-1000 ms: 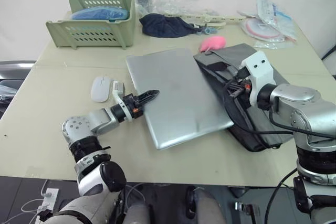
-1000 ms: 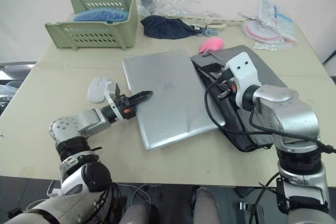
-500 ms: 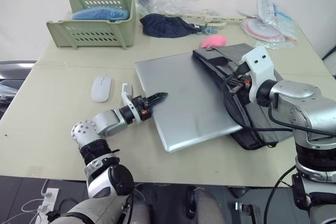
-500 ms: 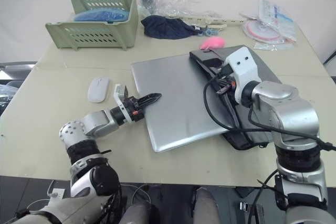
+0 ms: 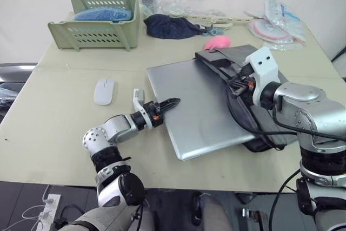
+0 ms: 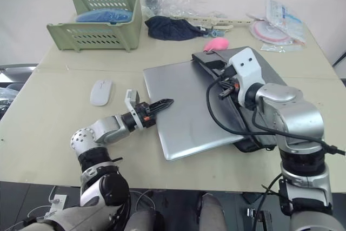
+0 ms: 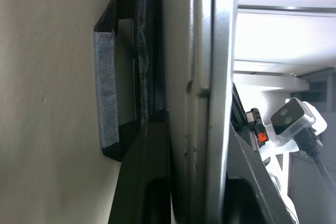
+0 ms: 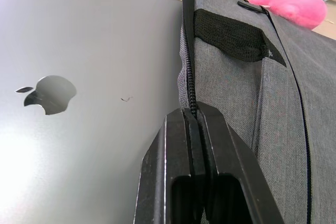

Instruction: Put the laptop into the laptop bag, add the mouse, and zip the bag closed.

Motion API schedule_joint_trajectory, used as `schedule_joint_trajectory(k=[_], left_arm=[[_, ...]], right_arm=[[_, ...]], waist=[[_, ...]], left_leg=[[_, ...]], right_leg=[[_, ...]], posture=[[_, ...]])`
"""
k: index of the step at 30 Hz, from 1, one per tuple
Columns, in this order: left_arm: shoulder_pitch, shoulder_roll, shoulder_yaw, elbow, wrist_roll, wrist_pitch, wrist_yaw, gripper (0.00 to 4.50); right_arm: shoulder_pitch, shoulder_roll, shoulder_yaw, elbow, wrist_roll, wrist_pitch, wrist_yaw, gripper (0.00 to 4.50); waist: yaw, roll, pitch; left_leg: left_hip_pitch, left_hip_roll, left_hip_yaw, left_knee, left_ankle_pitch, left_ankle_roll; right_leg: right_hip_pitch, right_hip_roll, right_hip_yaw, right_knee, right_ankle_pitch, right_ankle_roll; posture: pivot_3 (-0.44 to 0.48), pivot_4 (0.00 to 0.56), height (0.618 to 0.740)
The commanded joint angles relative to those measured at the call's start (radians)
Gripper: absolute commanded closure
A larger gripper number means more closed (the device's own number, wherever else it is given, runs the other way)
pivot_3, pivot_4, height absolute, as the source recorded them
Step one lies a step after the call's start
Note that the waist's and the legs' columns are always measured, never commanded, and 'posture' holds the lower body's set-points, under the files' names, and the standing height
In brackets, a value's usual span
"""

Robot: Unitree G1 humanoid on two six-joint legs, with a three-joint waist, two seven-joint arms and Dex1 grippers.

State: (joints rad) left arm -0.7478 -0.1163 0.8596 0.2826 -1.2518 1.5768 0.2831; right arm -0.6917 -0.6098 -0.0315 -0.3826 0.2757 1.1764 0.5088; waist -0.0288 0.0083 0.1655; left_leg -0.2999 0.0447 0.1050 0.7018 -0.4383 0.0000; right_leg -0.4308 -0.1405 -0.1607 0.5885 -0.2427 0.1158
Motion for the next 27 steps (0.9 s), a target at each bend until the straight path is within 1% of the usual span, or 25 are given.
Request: schedule_joint_trajectory(k=[1,9,13,16,20,23,27], left_arm=[[-0.021,-0.021,-0.026,-0.010,-0.105,-0.041,-0.007,4.06],[-0.029,-0.023,-0.075,0.031,-0.151,-0.161,0.061,4.06],[-0.029,-0.011,-0.114,0.031,-0.138,-0.211,0.068,4.06],[-0.036,0.006,-0.166,0.043,-0.111,-0.210,0.050,4.06],[-0.046,0.004,-0.260,0.045,-0.071,-0.209,-0.004,4.06],[-0.061,0.010,-0.342,0.055,-0.032,-0.196,-0.070,4.06],[-0.087,-0.003,-0.401,0.083,-0.013,-0.198,-0.133,4.06]], right_arm=[[-0.029,0.012,0.003,-0.037,0.011,-0.016,-0.017,4.45],[-0.025,0.061,0.013,-0.092,0.023,0.027,-0.038,4.45],[-0.021,0.087,0.012,-0.123,0.033,0.059,-0.055,4.45],[-0.019,0.096,0.013,-0.130,0.035,0.068,-0.064,4.45],[-0.016,0.103,0.017,-0.128,0.036,0.065,-0.072,4.45],[-0.019,0.109,0.020,-0.121,0.037,0.059,-0.075,4.45],[-0.022,0.114,0.026,-0.113,0.035,0.050,-0.077,4.45]], waist=[[0.000,0.000,0.000],[-0.001,0.000,0.000],[0.000,0.000,0.000],[0.001,0.000,0.000],[0.002,0.000,0.000],[0.002,0.000,0.000],[-0.003,0.000,0.000]], left_leg=[[0.000,0.000,0.000,0.000,0.000,0.000],[0.000,0.000,0.000,0.000,0.000,0.000],[0.000,0.000,0.000,0.000,0.000,0.000],[0.000,0.000,0.000,0.000,0.000,0.000],[0.000,0.000,0.000,0.000,0.000,0.000],[0.000,-0.001,0.000,0.000,0.000,0.000],[0.000,-0.001,0.000,-0.001,0.000,0.000]], right_leg=[[0.000,0.000,0.000,0.000,0.000,0.000],[0.000,0.000,0.000,0.000,0.000,0.000],[0.000,0.000,0.000,0.000,0.000,0.000],[0.000,0.000,0.000,0.000,0.000,0.000],[0.000,0.000,-0.001,0.000,0.000,0.000],[0.000,0.000,0.000,-0.001,0.000,0.000],[0.000,0.000,-0.001,-0.001,0.000,0.000]], posture=[[0.000,0.150,0.740],[0.000,0.150,0.740],[0.000,0.150,0.740],[0.000,0.150,0.740],[0.000,0.150,0.740],[0.000,0.150,0.740],[0.000,0.150,0.740]])
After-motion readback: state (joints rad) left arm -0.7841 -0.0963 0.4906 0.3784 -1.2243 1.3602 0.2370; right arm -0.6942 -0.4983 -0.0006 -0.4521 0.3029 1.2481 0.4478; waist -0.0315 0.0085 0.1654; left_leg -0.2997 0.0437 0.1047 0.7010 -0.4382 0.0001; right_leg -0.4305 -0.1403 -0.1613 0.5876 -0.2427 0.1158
